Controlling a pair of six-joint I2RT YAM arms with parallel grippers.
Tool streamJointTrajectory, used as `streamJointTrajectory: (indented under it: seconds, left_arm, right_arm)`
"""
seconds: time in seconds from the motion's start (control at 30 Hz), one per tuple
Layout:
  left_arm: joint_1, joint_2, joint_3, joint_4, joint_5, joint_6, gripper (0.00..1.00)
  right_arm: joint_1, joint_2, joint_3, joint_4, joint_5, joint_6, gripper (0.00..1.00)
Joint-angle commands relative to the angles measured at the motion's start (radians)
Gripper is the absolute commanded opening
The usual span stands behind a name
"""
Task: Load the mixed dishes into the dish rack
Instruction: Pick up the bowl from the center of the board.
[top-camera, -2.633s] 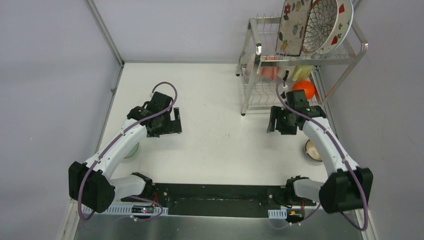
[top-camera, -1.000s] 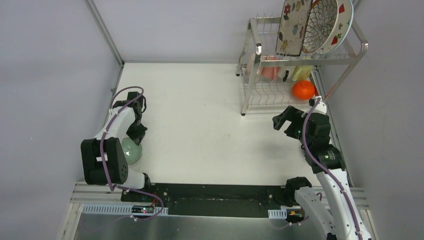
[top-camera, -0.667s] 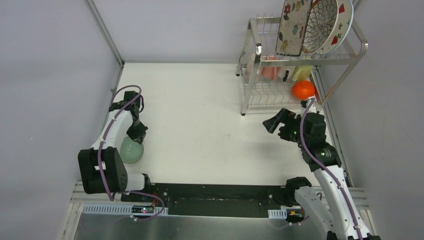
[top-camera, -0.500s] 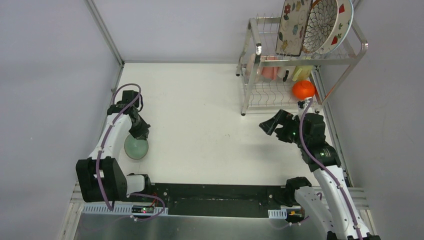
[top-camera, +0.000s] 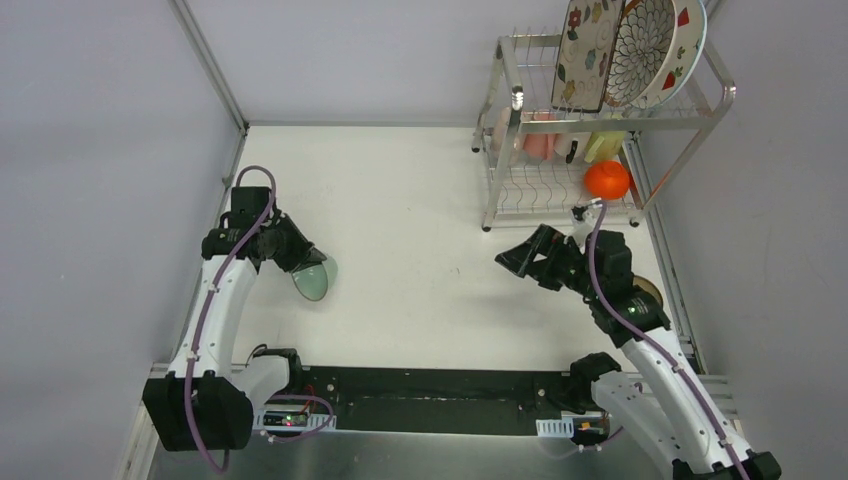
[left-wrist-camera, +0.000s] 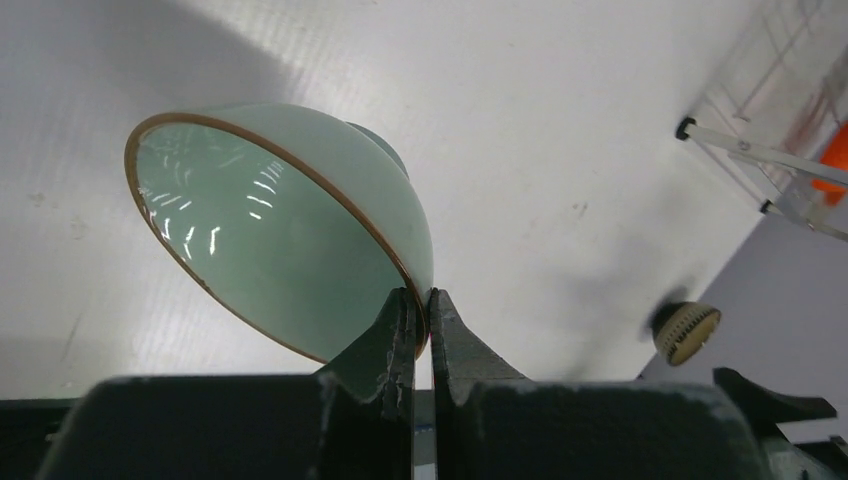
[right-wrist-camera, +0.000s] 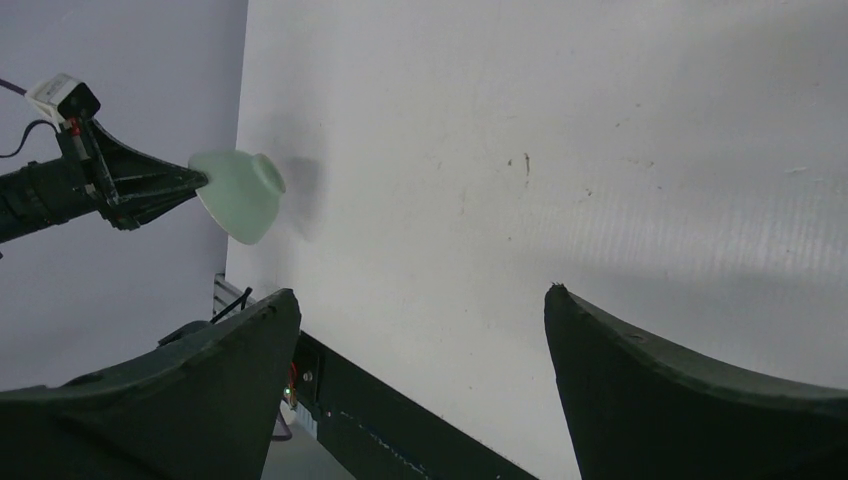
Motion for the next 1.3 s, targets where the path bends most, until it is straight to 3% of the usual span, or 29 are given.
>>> streamJointTrajectory:
  seconds: [0.0,0.1,0.27,0.37,0.57,0.77,0.9,1.27]
  left_arm:
    - [-0.015,-0.054,-0.015,0.121,0.170,-0.069,0.00]
    - [-0.032,-0.062,-0.066,0.205,0.243,-0.117,0.00]
    - [-0.088,-0.073,-0.180,0.379,0.372,-0.211,0.00]
    - [-0.128,-0.084,-0.196,0.408,0.383,-0.235,0.00]
    - [-0.180,-0.115,-0.208,0.448,0.369,-0.325,0.00]
    - [-0.236,-0.124,-0.217,0.484,0.344,-0.386,0.00]
    - [-0.262,-0.120,-0.217,0.493,0.337,-0.420,0.00]
    - [-0.337,-0.091,-0.202,0.512,0.309,-0.472,0.00]
  right_arm:
    - [0.102,0.028,-0.009,0.090,0.086,0.055,0.94]
    - [0.197,0.052,-0.019,0.125,0.106,0.055,0.94]
    - [0.389,0.108,-0.062,0.271,0.307,0.061,0.93]
    - [0.502,0.169,-0.061,0.369,0.394,0.019,0.99]
    - [0.693,0.300,-0.049,0.586,0.539,-0.049,1.00]
    - [0.759,0.454,-0.025,0.746,0.589,-0.058,1.00]
    - [0.786,0.560,0.008,0.843,0.527,-0.115,1.00]
    - [0.818,0.720,0.086,0.886,0.534,-0.217,1.00]
